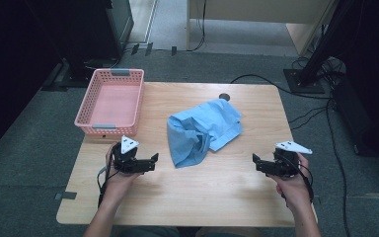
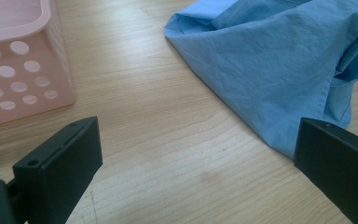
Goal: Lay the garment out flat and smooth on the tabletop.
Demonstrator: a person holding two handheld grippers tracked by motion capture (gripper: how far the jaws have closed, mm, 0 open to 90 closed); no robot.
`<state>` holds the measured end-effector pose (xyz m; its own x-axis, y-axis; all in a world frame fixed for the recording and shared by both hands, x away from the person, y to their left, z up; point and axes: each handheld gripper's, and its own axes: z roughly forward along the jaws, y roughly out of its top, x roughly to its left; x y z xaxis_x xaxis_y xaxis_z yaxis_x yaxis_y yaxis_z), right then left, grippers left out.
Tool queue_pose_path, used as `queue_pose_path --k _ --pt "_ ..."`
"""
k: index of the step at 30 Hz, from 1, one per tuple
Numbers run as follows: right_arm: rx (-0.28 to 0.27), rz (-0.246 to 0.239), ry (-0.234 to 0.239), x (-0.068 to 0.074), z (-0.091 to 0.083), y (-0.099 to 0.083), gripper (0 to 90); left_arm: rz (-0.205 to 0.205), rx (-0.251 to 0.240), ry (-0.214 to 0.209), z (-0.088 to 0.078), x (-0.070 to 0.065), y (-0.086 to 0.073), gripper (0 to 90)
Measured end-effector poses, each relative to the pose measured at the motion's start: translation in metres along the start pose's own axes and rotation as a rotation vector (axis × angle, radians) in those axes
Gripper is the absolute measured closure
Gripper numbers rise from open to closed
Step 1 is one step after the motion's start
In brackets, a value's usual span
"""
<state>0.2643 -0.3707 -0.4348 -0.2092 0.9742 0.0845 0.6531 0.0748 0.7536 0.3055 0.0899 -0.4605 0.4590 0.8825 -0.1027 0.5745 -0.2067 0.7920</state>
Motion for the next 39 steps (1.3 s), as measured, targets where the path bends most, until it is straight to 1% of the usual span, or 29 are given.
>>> queue_pose_path --k 1,2,4,5,8,13,15,19,23,24,25,27,29,30,32,35,36,37,39 --pt "0.0 0.0 0.0 0.0 0.0 0.0 9.3 0.0 0.0 0.0 0.0 0.0 0.0 1.5" --pt "-0.007 -0.009 0.006 0.002 0.002 0.007 9.3 0.001 0.0 -0.001 0.0 0.0 0.0 1.5" --pt "-0.012 -0.005 0.017 0.003 0.004 0.014 9.3 -0.002 0.0 -0.001 0.0 0.001 0.0 1.5" --pt "-0.012 -0.005 0.017 0.003 0.004 0.014 9.3 -0.002 0.0 -0.001 0.0 0.001 0.0 1.5" --pt "-0.004 -0.004 0.028 0.004 0.01 0.023 9.4 -0.003 -0.001 0.0 0.0 0.001 0.0 1.5" --pt "0.008 -0.013 0.037 0.007 0.018 0.03 9.4 -0.003 0.004 -0.001 0.001 0.001 0.0 1.5" --pt "0.017 -0.021 0.044 0.009 0.025 0.032 9.4 0.001 0.007 -0.002 0.002 0.0 -0.001 1.5" --pt "0.023 -0.038 0.041 0.013 0.032 0.029 9.4 -0.001 0.009 -0.004 0.003 0.0 -0.001 1.5" --pt "0.029 -0.037 0.042 0.014 0.037 0.024 9.6 -0.003 0.01 -0.008 0.005 -0.001 -0.001 1.5" --pt "0.044 -0.054 0.037 0.015 0.038 0.023 9.6 -0.003 0.009 -0.01 0.006 -0.001 -0.001 1.5" --pt "0.048 -0.067 0.032 0.017 0.039 0.021 9.6 -0.001 0.01 -0.012 0.006 -0.002 -0.001 1.5" --pt "0.052 -0.058 0.049 0.017 0.04 0.016 9.6 0.0 0.009 -0.016 0.007 -0.004 0.0 1.5" --pt "0.056 -0.059 0.046 0.017 0.04 0.015 9.6 0.001 0.011 -0.018 0.007 -0.005 0.0 1.5" --pt "0.058 -0.055 0.041 0.016 0.041 0.015 9.6 0.005 0.009 -0.019 0.007 -0.006 0.001 1.5" --pt "0.058 -0.037 0.049 0.015 0.042 0.014 9.6 0.012 0.009 -0.02 0.006 -0.009 0.003 1.5" --pt "0.057 -0.047 0.054 0.016 0.043 0.014 9.6 0.011 0.004 -0.027 0.007 -0.013 0.007 1.5" --pt "0.056 -0.044 0.059 0.017 0.043 0.014 9.6 0.007 0.002 -0.037 0.009 -0.017 0.011 1.8" --pt "0.055 -0.045 0.06 0.016 0.043 0.014 9.6 0.007 0.002 -0.037 0.009 -0.017 0.011 2.5" --pt "0.056 -0.043 0.06 0.016 0.043 0.014 9.6 0.007 -0.004 -0.048 0.013 -0.023 0.015 2.5"
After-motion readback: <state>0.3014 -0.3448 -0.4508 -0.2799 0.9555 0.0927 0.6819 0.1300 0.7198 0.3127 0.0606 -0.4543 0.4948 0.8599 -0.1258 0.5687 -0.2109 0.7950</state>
